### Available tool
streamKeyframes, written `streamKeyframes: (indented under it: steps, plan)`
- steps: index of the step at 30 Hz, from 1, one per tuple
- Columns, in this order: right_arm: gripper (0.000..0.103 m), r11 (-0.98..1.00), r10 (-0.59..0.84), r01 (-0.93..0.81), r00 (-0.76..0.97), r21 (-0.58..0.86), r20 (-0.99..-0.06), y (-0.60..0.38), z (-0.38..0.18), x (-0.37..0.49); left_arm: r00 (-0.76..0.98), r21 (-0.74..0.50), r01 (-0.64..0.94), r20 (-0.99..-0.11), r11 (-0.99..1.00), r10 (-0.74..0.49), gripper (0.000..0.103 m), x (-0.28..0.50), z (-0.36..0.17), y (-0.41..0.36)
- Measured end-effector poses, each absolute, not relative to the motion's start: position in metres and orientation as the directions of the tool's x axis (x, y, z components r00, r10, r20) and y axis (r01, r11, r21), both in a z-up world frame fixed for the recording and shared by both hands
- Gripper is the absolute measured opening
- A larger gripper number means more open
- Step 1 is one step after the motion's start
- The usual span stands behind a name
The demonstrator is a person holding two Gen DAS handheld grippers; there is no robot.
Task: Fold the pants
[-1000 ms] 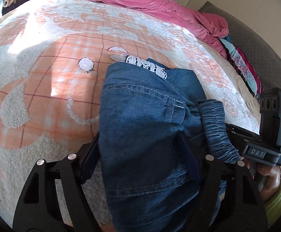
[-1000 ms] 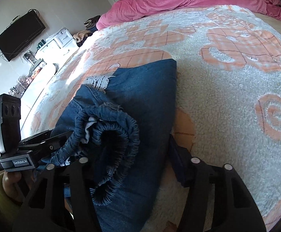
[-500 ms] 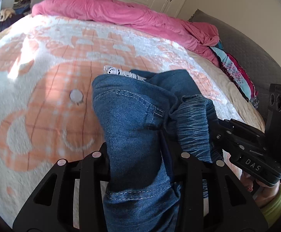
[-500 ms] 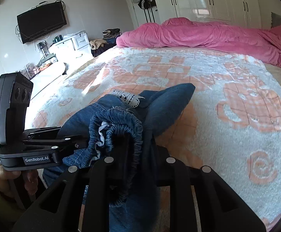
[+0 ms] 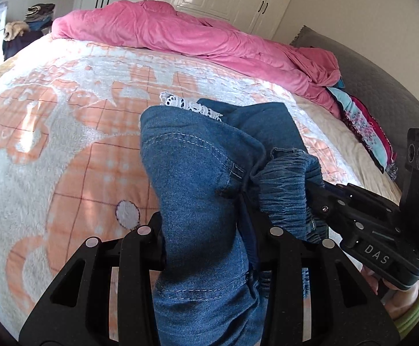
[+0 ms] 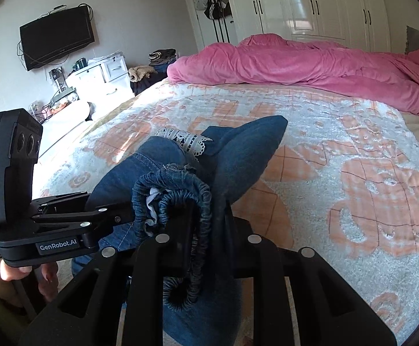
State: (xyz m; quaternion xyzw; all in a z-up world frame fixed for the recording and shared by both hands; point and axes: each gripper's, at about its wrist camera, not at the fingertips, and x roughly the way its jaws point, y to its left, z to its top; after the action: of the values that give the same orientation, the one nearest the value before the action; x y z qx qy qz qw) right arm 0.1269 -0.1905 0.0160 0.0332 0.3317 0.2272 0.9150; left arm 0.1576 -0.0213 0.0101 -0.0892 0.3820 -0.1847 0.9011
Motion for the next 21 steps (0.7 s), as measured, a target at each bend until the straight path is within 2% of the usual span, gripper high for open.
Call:
streamKeyframes:
  steps: [5,7,9,10,14,17,19,21]
  plan:
    - [0.018,0.905,0.416,-0.364,0.65,0.22,-0.637,-0.193,-0.006,0.142,0.618,-0.297,0.242,-0.686,0.924,-0.383,0.03,0.168,-0.009,-0.019]
    - [0.022,0.915,0.394,-0.343,0.632,0.215,-0.667,-0.195,-0.018,0.147,0.61,-0.291,0.22,-0.703,0.931,-0.364,0.036,0.169,-0.018,-0.019]
    - [0.028,0.928,0.357,-0.316,0.612,0.195,-0.706,-0.196,-0.029,0.149,0.608,-0.284,0.204,-0.713,0.937,-0.349,0.044,0.169,-0.025,-0.016]
    - [0.035,0.94,0.321,-0.296,0.609,0.167,-0.725,-0.197,-0.035,0.15,0.607,-0.28,0.199,-0.717,0.939,-0.342,0.049,0.169,-0.028,-0.016]
    - [0.052,0.95,0.298,-0.259,0.606,0.172,-0.738,-0.204,-0.044,0.15,0.602,-0.298,0.184,-0.719,0.937,-0.347,0.054,0.17,-0.039,-0.01]
    - [0.055,0.955,0.288,-0.243,0.609,0.172,-0.739,-0.207,-0.046,0.15,0.606,-0.293,0.185,-0.718,0.938,-0.344,0.057,0.171,-0.039,-0.009]
    - [0.056,0.957,0.279,-0.238,0.616,0.163,-0.737,-0.208,-0.045,0.148,0.608,-0.289,0.183,-0.718,0.94,-0.339,0.063,0.169,-0.039,-0.009]
    - [0.061,0.96,0.27,-0.233,0.626,0.155,-0.732,-0.208,-0.042,0.146,0.611,-0.291,0.18,-0.716,0.94,-0.339,0.065,0.166,-0.038,-0.008]
